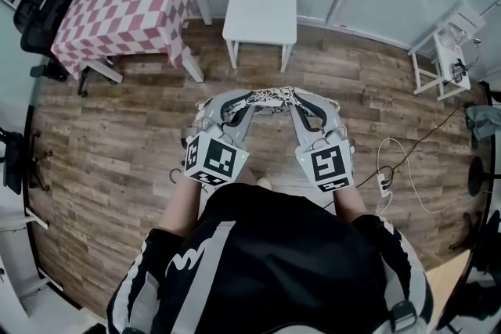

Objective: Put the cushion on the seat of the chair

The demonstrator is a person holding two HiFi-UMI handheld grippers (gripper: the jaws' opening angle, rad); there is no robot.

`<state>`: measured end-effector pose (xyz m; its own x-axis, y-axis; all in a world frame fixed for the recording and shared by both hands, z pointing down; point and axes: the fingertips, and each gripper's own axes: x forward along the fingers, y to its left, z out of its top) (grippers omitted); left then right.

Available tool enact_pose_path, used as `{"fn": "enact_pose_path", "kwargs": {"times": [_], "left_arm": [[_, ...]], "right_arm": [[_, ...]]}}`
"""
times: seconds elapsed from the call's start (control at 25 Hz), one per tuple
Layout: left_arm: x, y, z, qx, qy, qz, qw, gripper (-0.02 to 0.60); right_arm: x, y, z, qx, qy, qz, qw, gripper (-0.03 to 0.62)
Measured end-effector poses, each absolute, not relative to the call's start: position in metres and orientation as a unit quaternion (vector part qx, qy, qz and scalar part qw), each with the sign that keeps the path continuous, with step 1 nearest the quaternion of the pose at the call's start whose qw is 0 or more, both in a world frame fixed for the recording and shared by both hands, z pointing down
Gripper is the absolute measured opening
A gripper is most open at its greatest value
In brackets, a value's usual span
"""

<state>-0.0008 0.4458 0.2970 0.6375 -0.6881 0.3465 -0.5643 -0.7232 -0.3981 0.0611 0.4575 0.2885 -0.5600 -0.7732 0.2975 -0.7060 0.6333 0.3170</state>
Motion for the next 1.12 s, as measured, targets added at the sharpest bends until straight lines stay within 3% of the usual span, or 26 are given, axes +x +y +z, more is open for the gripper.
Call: {"fn": "enact_pose_path", "kwargs": {"times": [1.12], "left_arm": [[-0.033,0.309,0.304,-0.901,0.326,-0.248,0.14,0.015]], "right_arm": [[0.028,0.325,0.299,0.444,-0.865,-0.078,0.219,0.009]]}}
